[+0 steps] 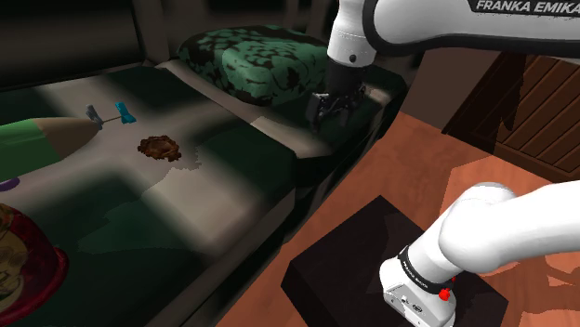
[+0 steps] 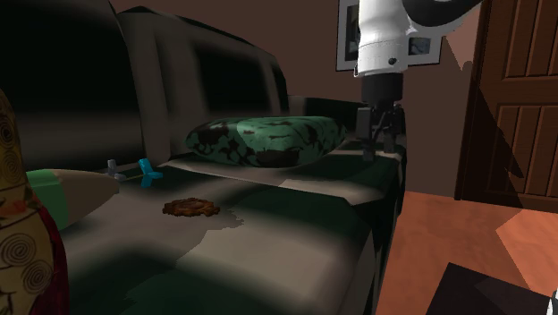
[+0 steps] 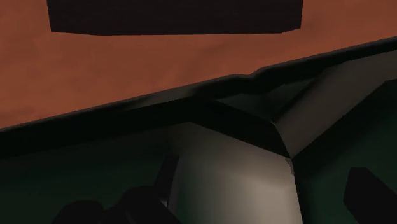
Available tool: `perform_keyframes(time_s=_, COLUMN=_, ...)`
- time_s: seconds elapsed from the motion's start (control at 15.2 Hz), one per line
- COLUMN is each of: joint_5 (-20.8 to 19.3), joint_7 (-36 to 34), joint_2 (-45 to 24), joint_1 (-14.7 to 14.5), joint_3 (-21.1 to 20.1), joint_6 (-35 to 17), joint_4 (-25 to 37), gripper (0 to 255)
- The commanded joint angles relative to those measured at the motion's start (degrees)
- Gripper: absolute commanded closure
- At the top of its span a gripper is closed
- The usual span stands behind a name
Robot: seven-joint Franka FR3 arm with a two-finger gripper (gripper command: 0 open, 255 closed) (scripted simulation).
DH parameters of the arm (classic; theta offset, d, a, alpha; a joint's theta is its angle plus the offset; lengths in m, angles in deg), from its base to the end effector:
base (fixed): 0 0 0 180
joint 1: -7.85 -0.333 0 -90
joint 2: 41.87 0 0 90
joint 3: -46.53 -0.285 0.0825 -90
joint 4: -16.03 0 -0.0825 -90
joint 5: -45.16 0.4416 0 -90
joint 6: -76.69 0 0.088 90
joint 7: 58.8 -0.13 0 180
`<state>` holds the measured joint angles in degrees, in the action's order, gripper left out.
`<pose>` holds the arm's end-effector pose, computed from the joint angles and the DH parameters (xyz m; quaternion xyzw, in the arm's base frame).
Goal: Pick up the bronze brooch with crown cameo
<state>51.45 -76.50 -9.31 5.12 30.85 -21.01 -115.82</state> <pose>0.4251 0.1589 0.4848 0.9993 -0.0246 -0.0153 0.0242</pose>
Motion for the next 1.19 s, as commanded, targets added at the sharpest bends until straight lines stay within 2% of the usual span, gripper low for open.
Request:
perform_keyframes(time_s=0.0, joint_5=0.8, joint_7=-2.7, joint_2=-3.1, joint_1=-0.3, joint_3=-2.1, joint_6=-1.3, joint_4=2.1, gripper=0)
perform_keyframes(time_s=0.33, joint_5=1.1, joint_7=-9.4, joint_2=-11.7, joint_1=-0.7, joint_3=-7.3, joint_6=-3.6, joint_4=9.0, gripper=0)
perform_keyframes(time_s=0.59, joint_5=-0.3, joint_7=-15.2, joint_2=-19.4, joint_1=-1.1, joint_3=-11.2, joint_6=-4.8, joint_4=15.7, gripper=0)
perform_keyframes(time_s=0.86, joint_5=-3.3, joint_7=-21.4, joint_2=-28.0, joint_1=-2.0, joint_3=-14.7, joint_6=-5.2, joint_4=23.6, gripper=0)
perform_keyframes(time_s=1.12, joint_5=-7.8, joint_7=-27.8, joint_2=-37.5, joint_1=-4.2, joint_3=-17.2, joint_6=-4.5, joint_4=32.9, gripper=0)
